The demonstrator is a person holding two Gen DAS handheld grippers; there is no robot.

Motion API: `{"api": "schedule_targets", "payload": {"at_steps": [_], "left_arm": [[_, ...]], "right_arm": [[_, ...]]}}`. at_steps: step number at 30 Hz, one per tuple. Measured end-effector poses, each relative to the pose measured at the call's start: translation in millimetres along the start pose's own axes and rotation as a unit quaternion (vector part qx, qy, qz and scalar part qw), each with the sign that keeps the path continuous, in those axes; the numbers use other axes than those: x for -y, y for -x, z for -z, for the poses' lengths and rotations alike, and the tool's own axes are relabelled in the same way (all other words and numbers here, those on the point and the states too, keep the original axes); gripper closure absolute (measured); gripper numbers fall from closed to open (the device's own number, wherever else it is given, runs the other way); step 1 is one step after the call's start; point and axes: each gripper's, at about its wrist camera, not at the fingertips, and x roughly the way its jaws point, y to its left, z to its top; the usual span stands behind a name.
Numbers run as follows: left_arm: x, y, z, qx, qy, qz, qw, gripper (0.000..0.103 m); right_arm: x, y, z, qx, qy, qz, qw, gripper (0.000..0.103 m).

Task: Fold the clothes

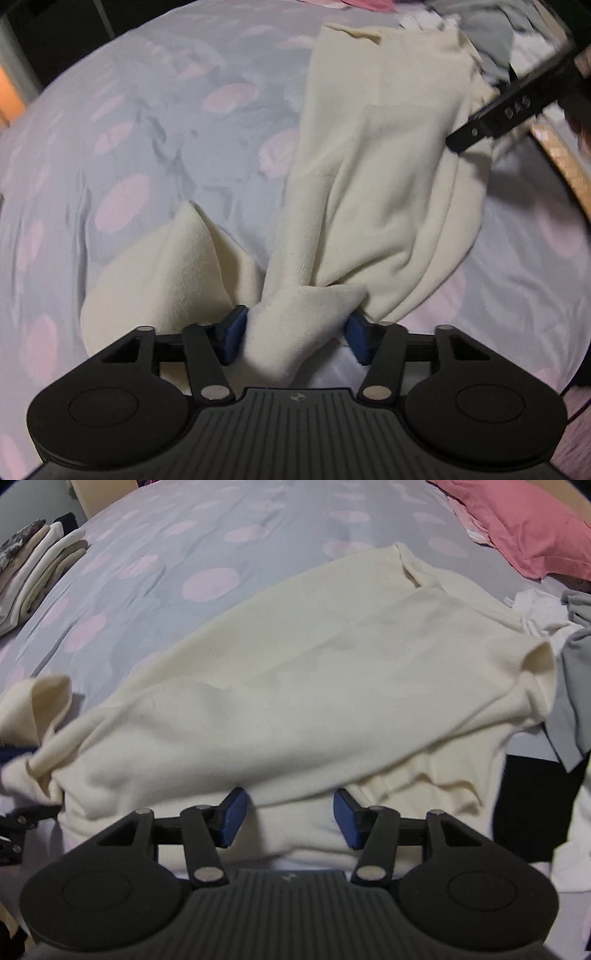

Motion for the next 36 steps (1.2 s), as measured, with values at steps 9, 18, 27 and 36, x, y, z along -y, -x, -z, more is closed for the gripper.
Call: {"api": "schedule_targets", "payload": {"at_steps": [9,18,27,36], "left_arm": [[-35.8,46.4,-8.8,0.044,0.087,0.05,0.994,0.088],[-96.3,137.9,2.7,0.09,0.14,0.023,0.9857,0.089],[-163.5,180.9,54.7,0.082,0.198,-0.066,0.9746,0.089],[-183.1,111.9,71.8,0.009,0.192,-0.072,0.9788,0.086]], "right_arm": [[-25.3,39.8,-20.3,0.091,-0.004,-0.016,0.996,0.1],[-78.3,136.0,-45.1,0.205,0.028,-0.079,0.975,0.1],[-152.1,178.7,-70.5,0.225,0.086,-0.123,0.963,0.1],[-115.7,131.0,-76.4,0.196,0.038,0.051,0.979,0.1]]}}
